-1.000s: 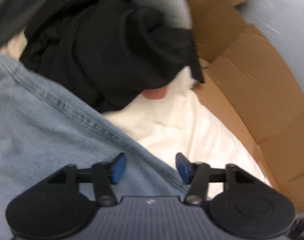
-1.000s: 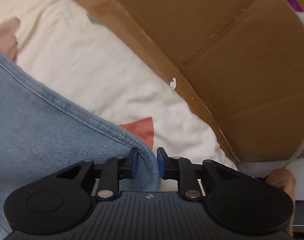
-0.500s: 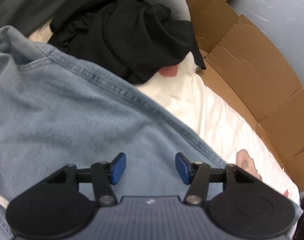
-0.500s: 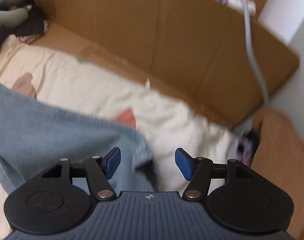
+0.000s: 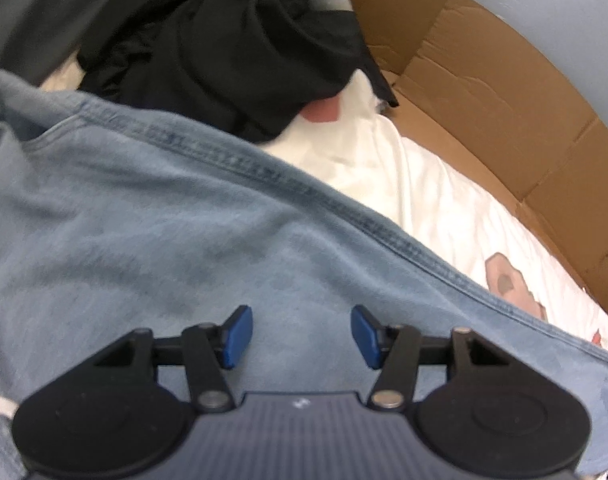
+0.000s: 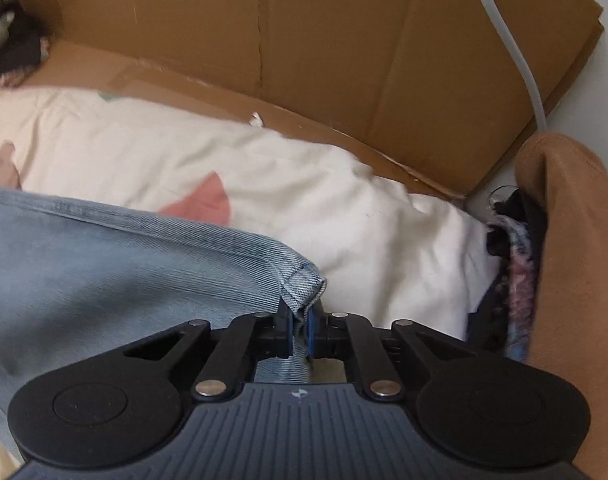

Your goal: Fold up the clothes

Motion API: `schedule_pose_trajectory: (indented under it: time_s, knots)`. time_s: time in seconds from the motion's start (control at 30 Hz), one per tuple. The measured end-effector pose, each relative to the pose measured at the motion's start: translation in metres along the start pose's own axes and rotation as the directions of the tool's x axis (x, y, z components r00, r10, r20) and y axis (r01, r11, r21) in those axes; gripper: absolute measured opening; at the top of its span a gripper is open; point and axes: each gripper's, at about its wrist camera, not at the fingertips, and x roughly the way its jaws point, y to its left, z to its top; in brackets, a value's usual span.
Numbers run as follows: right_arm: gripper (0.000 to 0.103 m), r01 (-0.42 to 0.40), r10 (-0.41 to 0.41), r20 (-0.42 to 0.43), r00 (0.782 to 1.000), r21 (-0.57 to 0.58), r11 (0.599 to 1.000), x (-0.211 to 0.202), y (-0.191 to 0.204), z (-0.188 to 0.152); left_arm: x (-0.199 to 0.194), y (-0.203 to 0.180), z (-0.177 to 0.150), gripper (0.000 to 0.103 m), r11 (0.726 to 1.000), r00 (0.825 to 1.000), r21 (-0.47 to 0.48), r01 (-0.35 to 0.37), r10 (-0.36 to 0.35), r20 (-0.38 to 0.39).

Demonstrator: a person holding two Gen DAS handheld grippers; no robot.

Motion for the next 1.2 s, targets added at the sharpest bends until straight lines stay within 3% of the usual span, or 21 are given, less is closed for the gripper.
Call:
schedule_pose_trajectory:
  time_s: [0.23, 0.33, 0.4, 0.57, 0.63, 0.7, 0.83, 1.03, 1.2]
  knots:
    - [0.004, 0.062, -0.061, -0.063, 0.996, 0.007, 0.998, 0.009, -0.008, 0.018, 0.022, -0.037, 0.012, 0.057, 0.994, 0.998, 0.099, 0.054, -0.053, -0.020]
    - [0.007, 0.072, -0.071, -0.090, 0.993, 0.007, 0.997, 0.024, -0.003, 0.021, 0.036, -0.052, 0.021, 0.057, 0.990, 0.999, 0.130, 0.045, -0.043, -0.019]
    - [0.022, 0.093, -0.091, -0.093, 0.992, 0.025, 0.995, 0.028, -0.002, 0.020, 0.045, -0.059, 0.029, 0.057, 0.991, 0.999, 0.132, 0.034, -0.033, -0.011]
    - [0.037, 0.095, -0.093, -0.034, 0.995, 0.059, 0.994, 0.003, -0.002, 0.011, 0.064, -0.074, 0.044, 0.064, 0.985, 1.000, 0.170, -0.008, 0.009, -0.004]
    - [0.040, 0.067, -0.068, 0.015, 0.998, 0.084, 0.994, -0.019, 0.000, 0.001, 0.069, -0.080, 0.049, 0.071, 0.983, 1.000, 0.183, -0.011, 0.012, -0.003]
    - [0.041, 0.008, -0.013, 0.043, 0.999, 0.119, 0.993, -0.039, 0.003, -0.013, 0.073, -0.086, 0.053, 0.072, 0.981, 1.000, 0.191, -0.024, 0.025, -0.003]
    - [0.042, -0.088, 0.078, 0.065, 0.995, 0.172, 0.981, -0.067, 0.012, -0.037, 0.062, -0.089, 0.061, 0.057, 0.984, 0.999, 0.173, -0.031, 0.034, -0.018]
    - [0.043, -0.142, 0.116, 0.108, 0.987, 0.270, 0.953, -0.095, 0.016, -0.077, 0.028, -0.092, 0.050, 0.057, 0.985, 0.999, 0.171, -0.019, 0.023, -0.024]
    - [0.043, -0.208, 0.156, 0.158, 0.975, 0.396, 0.894, -0.102, 0.018, -0.106, -0.006, -0.095, 0.032, 0.057, 0.984, 0.997, 0.175, -0.033, 0.044, -0.065]
